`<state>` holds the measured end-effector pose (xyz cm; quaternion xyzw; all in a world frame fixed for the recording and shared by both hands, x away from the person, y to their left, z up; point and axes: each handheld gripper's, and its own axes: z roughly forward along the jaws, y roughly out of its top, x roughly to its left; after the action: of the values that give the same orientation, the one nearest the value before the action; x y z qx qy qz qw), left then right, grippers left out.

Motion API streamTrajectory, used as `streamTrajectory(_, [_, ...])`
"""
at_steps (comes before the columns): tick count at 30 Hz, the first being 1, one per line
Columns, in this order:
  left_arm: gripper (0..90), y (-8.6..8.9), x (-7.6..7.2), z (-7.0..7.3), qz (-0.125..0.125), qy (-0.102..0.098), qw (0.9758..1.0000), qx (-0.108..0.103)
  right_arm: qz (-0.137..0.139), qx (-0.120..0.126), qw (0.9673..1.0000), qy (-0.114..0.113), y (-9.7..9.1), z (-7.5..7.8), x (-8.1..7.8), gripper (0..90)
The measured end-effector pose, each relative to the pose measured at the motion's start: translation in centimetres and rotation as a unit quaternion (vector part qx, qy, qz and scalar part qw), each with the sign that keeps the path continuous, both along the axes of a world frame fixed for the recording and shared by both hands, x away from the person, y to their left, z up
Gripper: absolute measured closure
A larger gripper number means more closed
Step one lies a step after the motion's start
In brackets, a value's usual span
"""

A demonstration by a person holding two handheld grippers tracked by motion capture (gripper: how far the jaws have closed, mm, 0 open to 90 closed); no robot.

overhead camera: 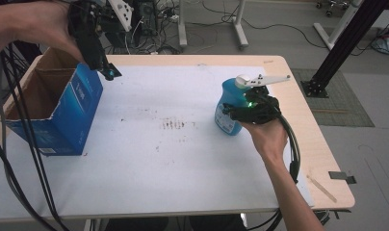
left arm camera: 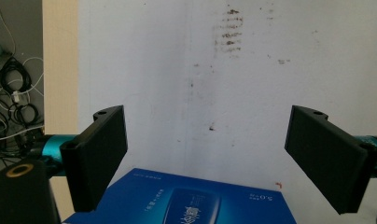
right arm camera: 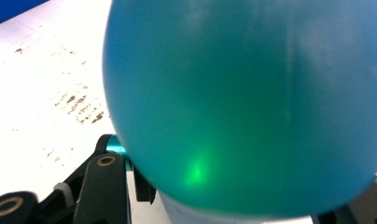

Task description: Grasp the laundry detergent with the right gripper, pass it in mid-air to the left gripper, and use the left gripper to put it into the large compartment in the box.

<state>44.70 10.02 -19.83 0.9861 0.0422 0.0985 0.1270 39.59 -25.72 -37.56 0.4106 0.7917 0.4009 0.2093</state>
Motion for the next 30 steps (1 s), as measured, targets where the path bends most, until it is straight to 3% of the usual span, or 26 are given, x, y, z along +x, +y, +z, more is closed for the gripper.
streamTrajectory(12, [13.1, 0.1, 0.0, 0.1, 0.002, 0.003, 1.0000, -0.005, 0.009, -0.001, 0.9999, -0.010, -0.1, -0.1, -0.1, 48.0])
streamTrajectory(15, [13.1, -0.1, -0.2, 0.4, -0.002, 0.006, 0.9999, -0.015, 0.030, -0.004, 0.9995, -0.006, 0.1, 0.2, -0.1, 48.0])
streamTrajectory(19, [13.1, -0.6, -0.6, 1.0, -0.009, 0.013, 0.9992, -0.037, 0.086, 0.000, 0.9963, -0.004, 0.8, 1.4, -0.1, 47.9])
streamTrajectory(22, [13.2, -1.3, -1.1, 1.4, -0.022, 0.021, 0.9985, -0.046, 0.141, -0.004, 0.9900, -0.005, 1.7, 2.9, -0.1, 47.8])
streamTrajectory(24, [13.1, -1.8, -1.5, 1.6, -0.031, 0.025, 0.9981, -0.047, 0.182, -0.010, 0.9833, -0.003, 2.5, 3.9, -0.1, 47.7])
streamTrajectory(27, [13.2, -2.5, -2.1, 2.0, -0.040, 0.032, 0.9973, -0.054, 0.237, -0.017, 0.9713, -0.007, 4.0, 5.2, -0.3, 47.6])
streamTrajectory(30, [13.1, -3.4, -2.8, 2.2, -0.050, 0.040, 0.9964, -0.056, 0.291, -0.025, 0.9563, -0.007, 5.6, 6.1, -0.3, 47.6])
